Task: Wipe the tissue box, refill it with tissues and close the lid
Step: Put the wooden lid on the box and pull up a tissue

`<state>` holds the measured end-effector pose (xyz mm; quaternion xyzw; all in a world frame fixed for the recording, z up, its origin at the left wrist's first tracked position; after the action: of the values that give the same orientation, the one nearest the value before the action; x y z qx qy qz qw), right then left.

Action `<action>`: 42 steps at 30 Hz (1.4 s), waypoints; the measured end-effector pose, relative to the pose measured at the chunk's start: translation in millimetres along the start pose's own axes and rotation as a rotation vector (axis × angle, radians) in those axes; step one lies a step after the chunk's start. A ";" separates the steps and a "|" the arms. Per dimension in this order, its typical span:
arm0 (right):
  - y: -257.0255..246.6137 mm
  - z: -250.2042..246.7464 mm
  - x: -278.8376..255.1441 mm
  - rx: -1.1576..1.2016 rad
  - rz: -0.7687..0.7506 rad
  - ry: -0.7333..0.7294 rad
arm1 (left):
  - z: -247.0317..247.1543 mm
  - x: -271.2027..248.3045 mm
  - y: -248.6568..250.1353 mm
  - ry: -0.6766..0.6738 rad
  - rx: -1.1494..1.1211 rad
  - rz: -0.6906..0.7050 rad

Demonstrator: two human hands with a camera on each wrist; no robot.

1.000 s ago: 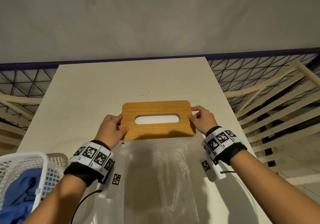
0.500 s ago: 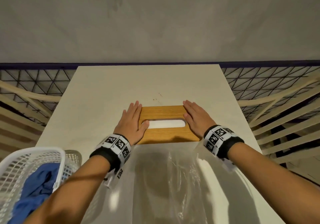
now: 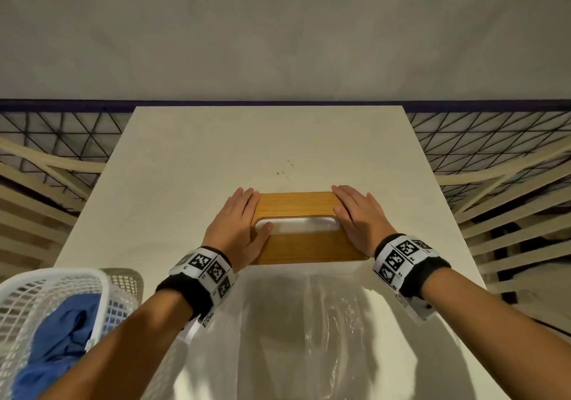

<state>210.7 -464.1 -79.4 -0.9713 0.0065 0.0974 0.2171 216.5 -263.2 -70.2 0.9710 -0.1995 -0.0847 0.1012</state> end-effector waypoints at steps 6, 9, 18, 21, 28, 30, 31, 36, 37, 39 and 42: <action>5.1 -3.1 -1.1 0.175 -0.028 0.077 | 1.4 1.1 -2.1 0.058 -0.053 0.018; 4.0 -1.2 -1.2 0.213 -0.034 0.059 | 4.6 0.5 -1.1 0.002 -0.057 -0.004; 15.8 -5.8 -21.8 0.493 0.200 -0.009 | -9.1 -18.4 -3.3 0.043 -0.085 -0.139; 41.3 14.9 -40.6 0.867 0.464 -0.065 | -15.0 -48.7 -10.9 0.224 -0.411 -0.345; 40.0 45.2 -58.0 1.040 0.512 -0.210 | 1.0 -63.1 -21.1 0.205 -0.781 -0.476; 36.5 46.3 -54.8 1.032 0.502 -0.219 | -5.4 -62.8 -24.4 0.187 -0.762 -0.485; 34.2 47.2 -52.4 1.014 0.493 -0.227 | -8.3 -62.6 -25.2 0.165 -0.746 -0.486; 26.2 49.0 -39.3 0.925 0.477 -0.245 | -24.9 -51.7 -35.4 -0.014 -0.422 -0.488; 25.5 49.4 -37.1 0.919 0.481 -0.241 | -33.9 -46.5 -36.9 0.027 -0.360 -0.488; 22.1 51.1 -34.2 0.917 0.487 -0.240 | -49.4 -35.6 -27.8 0.158 -0.363 -0.461; 15.0 49.8 -30.9 0.942 0.493 -0.228 | -32.4 -12.5 -0.8 0.050 -0.487 -0.440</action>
<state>170.3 -457.6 -123.9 -0.7219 0.2533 0.2367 0.5990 212.1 -252.1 -37.6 0.9399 0.0439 -0.1258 0.3144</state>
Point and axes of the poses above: each hand's wrist, its own x-axis towards the middle knuckle, its own z-axis out of the palm, y = z × x, the point moved 10 cm from there along x, towards the middle knuckle, and after that the axes turned 3 degrees about z, right-handed, at the moved point
